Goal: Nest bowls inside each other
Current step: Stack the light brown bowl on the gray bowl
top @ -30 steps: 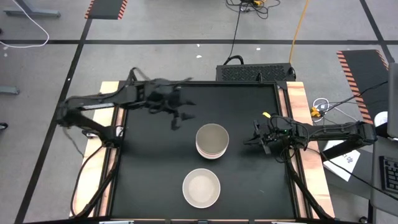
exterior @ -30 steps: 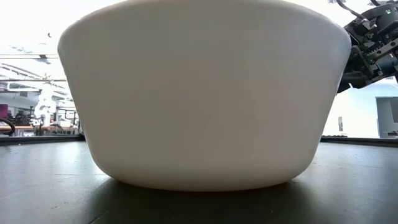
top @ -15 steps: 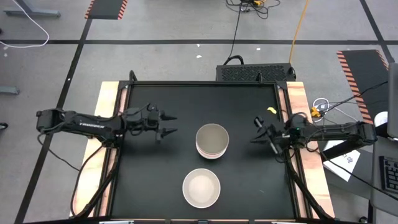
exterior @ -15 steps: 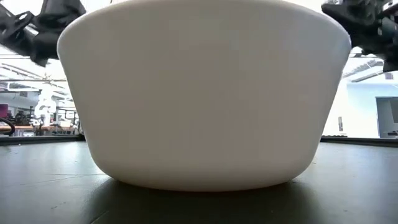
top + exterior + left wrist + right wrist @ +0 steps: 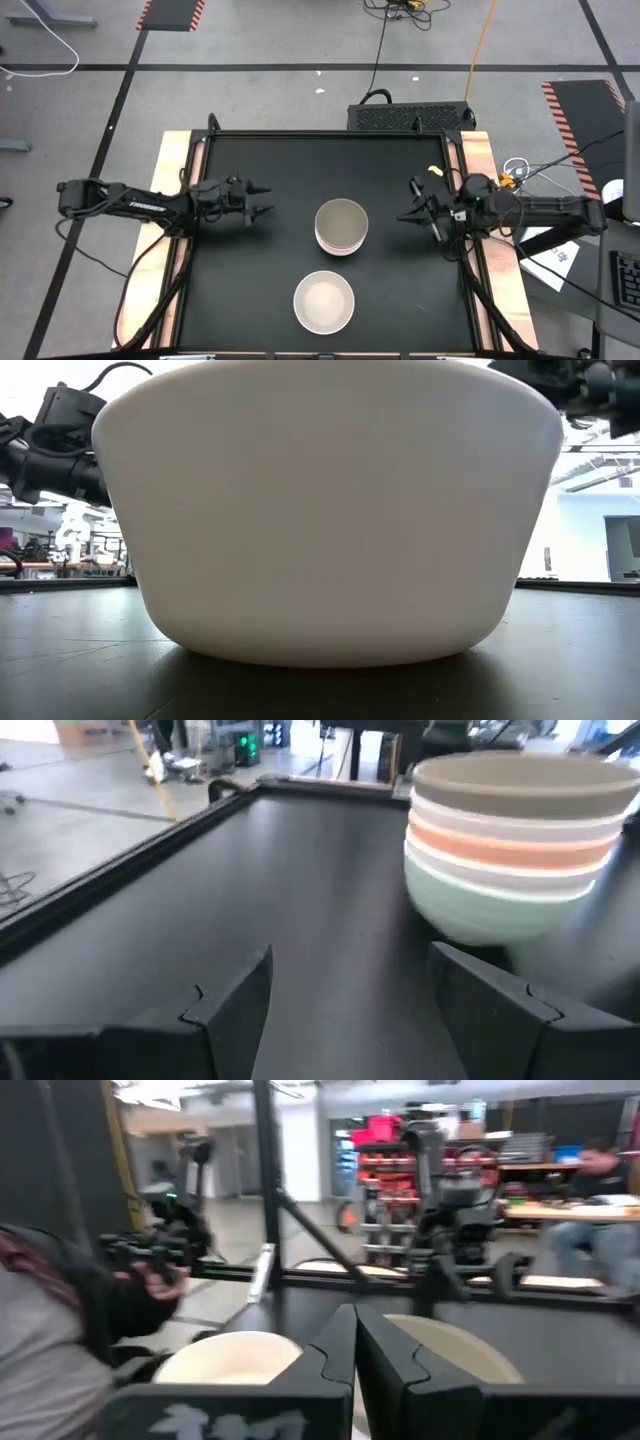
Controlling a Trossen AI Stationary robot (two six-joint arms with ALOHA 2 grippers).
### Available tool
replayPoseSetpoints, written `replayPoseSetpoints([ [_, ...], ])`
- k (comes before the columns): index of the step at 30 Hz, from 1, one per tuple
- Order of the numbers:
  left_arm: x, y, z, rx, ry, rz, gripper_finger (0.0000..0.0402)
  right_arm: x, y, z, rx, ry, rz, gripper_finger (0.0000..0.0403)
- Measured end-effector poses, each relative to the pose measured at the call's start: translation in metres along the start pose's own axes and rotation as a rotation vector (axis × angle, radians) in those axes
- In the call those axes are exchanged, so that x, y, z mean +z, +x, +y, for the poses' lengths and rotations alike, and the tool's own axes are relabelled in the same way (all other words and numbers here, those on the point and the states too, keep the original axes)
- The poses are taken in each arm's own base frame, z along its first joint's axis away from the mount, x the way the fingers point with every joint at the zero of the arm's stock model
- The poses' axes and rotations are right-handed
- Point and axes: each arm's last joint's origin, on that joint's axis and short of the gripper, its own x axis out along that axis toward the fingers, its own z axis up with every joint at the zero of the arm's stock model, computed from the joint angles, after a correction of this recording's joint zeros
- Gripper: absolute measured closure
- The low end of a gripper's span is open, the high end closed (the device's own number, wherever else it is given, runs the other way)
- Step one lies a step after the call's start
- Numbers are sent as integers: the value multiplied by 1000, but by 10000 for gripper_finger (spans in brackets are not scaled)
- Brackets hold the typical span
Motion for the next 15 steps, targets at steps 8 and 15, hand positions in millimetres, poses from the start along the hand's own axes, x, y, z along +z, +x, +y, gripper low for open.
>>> replayPoseSetpoints([
  [8, -1, -1, 9, -27, 8, 14, 131, 53, 17, 8, -102, -98, 121, 400],
  [15, -2, -1, 10, -45, -14, 26, 131, 103, 44, 18, -57, -107, 213, 343],
])
